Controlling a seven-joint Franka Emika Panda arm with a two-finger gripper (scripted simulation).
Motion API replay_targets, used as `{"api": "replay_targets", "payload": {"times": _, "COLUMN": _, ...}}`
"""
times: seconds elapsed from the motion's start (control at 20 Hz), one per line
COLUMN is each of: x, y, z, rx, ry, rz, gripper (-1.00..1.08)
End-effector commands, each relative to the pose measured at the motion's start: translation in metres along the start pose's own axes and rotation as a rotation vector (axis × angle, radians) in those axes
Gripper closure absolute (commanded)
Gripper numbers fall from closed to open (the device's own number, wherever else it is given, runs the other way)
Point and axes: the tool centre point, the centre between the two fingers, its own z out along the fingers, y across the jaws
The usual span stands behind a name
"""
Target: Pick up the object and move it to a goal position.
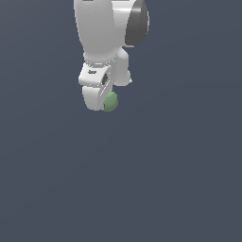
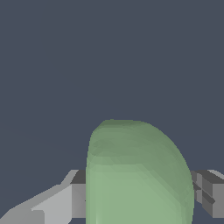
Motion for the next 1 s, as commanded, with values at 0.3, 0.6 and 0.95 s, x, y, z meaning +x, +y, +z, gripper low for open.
{"api": "replay_targets", "payload": {"times": 0.3, "x": -0.031, "y": 0.009, "z": -0.088, "rx": 0.001, "ry": 0.000, "rz": 0.000, "gripper": 1.08}}
{"api": "replay_targets", "payload": {"times": 0.6, "x": -0.048, "y": 0.016, "z": -0.138, "rx": 0.001, "ry": -0.001, "rz": 0.001, "gripper": 1.08}}
{"api": "replay_targets", "payload": {"times": 0.95, "x": -0.060, "y": 0.022, "z": -0.172, "rx": 0.001, "ry": -0.003, "rz": 0.002, "gripper": 1.08}}
